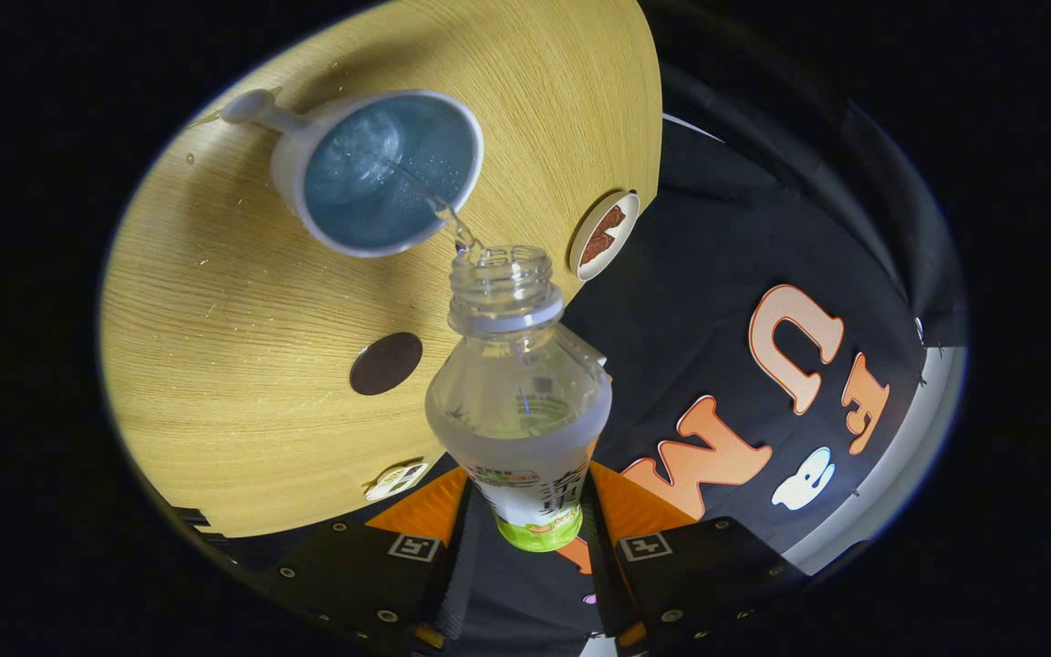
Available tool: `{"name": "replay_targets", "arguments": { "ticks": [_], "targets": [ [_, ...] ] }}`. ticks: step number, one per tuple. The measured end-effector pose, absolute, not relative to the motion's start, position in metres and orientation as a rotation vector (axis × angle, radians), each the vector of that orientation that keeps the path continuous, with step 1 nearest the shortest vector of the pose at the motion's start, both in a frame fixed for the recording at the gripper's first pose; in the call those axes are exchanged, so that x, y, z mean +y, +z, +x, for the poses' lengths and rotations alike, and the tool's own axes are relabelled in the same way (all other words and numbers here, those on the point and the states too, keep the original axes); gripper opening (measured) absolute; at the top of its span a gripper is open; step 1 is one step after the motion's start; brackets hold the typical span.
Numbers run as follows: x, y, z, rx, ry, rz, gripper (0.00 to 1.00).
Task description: Take the bottle from table, then pour the juice into the cup, finally place the bottle on the coaster
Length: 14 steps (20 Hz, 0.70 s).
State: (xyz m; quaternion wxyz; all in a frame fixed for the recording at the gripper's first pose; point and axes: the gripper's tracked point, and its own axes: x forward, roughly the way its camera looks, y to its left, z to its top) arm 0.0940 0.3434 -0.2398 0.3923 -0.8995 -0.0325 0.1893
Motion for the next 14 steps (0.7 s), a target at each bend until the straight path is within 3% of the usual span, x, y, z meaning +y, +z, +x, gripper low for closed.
{"name": "replay_targets", "arguments": {
  "ticks": [14],
  "targets": [
    [0.3422, -0.2438, 0.0998, -0.063, 0.515, -2.337, 0.56]
  ]
}}
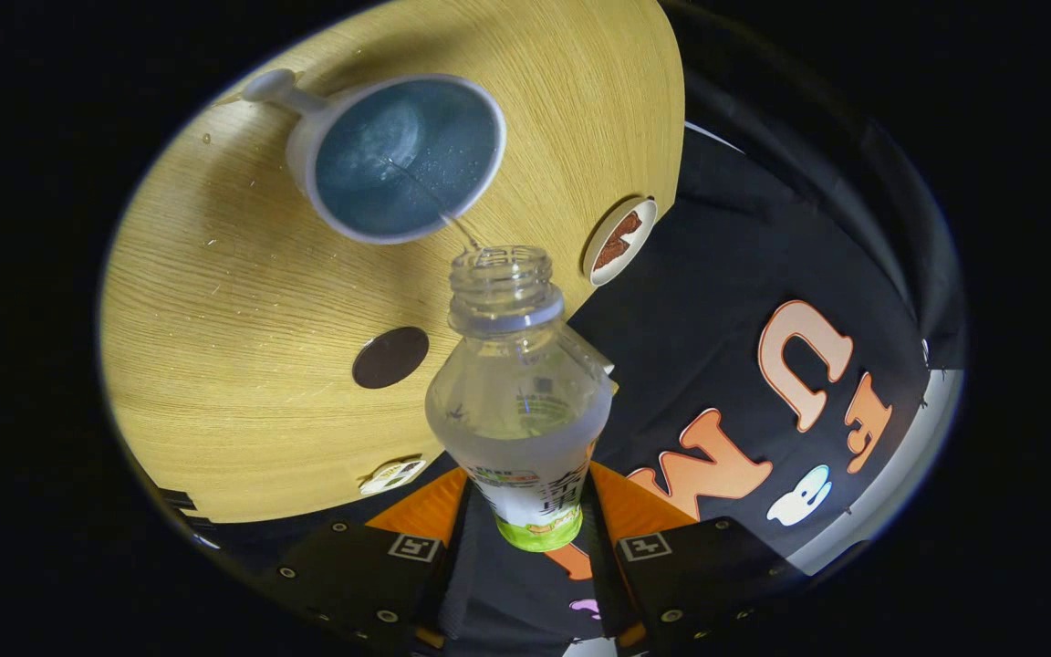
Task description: Take the bottle from table, then pour the juice into the cup, finally place the bottle on the coaster
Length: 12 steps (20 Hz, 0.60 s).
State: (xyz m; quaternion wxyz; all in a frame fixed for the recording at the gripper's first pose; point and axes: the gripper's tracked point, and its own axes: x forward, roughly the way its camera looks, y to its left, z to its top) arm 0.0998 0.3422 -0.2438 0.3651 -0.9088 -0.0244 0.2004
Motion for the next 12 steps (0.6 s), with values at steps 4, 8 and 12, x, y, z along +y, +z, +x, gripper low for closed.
{"name": "replay_targets", "arguments": {
  "ticks": [4, 8, 12],
  "targets": [
    [0.3415, -0.2453, 0.0990, -0.058, 0.520, -2.345, 0.56],
    [0.3417, -0.2427, 0.1012, -0.056, 0.519, -2.335, 0.56],
    [0.3405, -0.2402, 0.1005, -0.057, 0.519, -2.344, 0.56]
  ]
}}
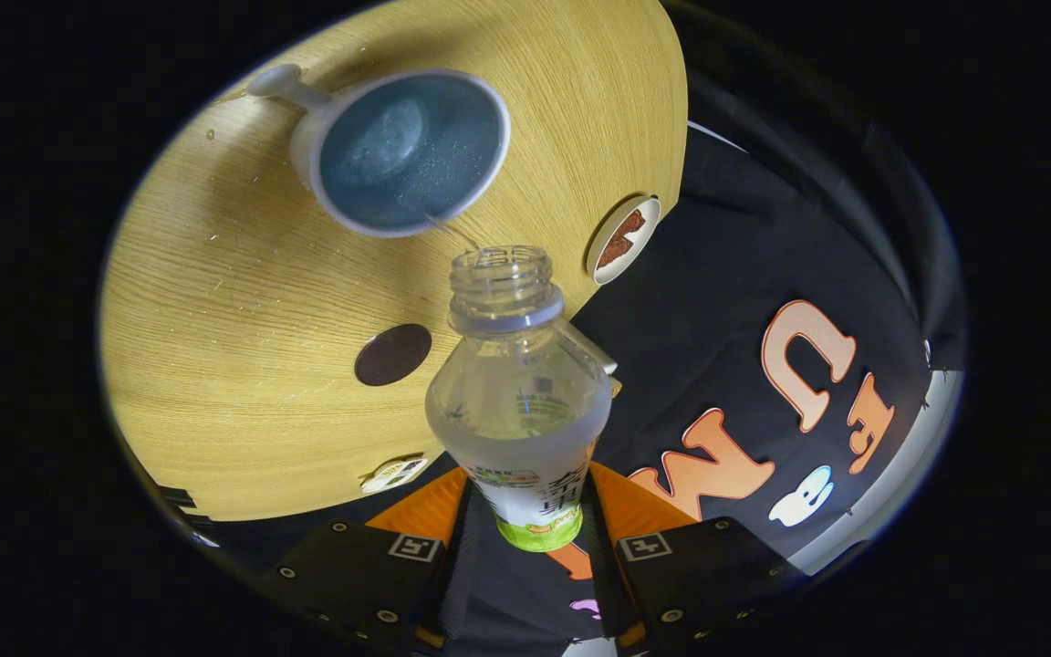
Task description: Take the bottle from table, then pour the juice into the cup, finally place the bottle on the coaster
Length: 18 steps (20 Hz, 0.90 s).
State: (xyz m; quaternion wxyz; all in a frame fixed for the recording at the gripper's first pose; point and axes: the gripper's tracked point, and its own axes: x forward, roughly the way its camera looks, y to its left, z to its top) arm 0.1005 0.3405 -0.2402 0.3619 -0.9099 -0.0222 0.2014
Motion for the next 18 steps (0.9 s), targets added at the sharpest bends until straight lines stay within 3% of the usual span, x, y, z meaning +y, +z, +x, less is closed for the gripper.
{"name": "replay_targets", "arguments": {
  "ticks": [18],
  "targets": [
    [0.3481, -0.2334, 0.0950, -0.064, 0.533, -2.315, 0.56]
  ]
}}
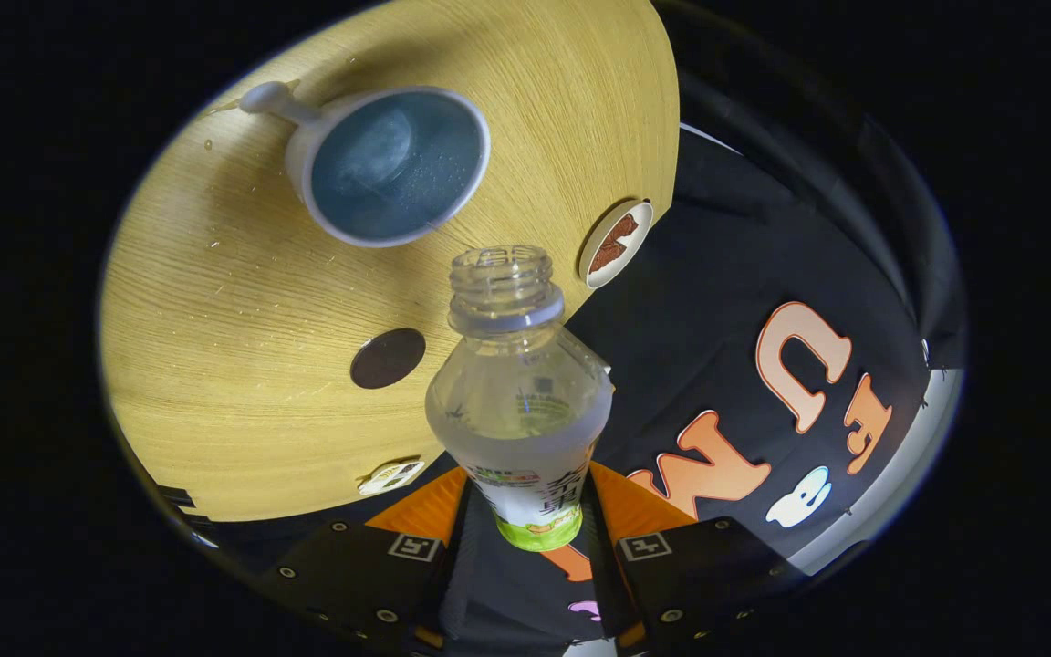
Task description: Take the bottle from table, then pour the juice into the cup, finally place the bottle on the coaster
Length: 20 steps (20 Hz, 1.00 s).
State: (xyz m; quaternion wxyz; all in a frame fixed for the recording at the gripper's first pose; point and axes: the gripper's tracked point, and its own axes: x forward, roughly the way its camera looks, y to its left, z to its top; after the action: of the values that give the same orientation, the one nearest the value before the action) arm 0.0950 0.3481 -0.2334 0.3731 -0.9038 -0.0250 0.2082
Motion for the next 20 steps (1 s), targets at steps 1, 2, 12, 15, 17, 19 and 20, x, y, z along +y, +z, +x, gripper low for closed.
{"name": "replay_targets", "arguments": {
  "ticks": [1, 2, 12, 15, 17, 19, 20],
  "targets": [
    [0.346, -0.236, 0.095, -0.055, 0.534, -2.302, 0.56],
    [0.345, -0.236, 0.095, -0.049, 0.532, -2.287, 0.56],
    [0.308, -0.275, 0.077, 0.196, 0.532, -1.919, 0.57],
    [0.303, -0.286, 0.073, 0.279, 0.516, -1.770, 0.57],
    [0.301, -0.294, 0.065, 0.337, 0.527, -1.636, 0.57],
    [0.300, -0.294, 0.061, 0.379, 0.519, -1.523, 0.57],
    [0.301, -0.290, 0.060, 0.380, 0.515, -1.475, 0.57]
  ]
}}
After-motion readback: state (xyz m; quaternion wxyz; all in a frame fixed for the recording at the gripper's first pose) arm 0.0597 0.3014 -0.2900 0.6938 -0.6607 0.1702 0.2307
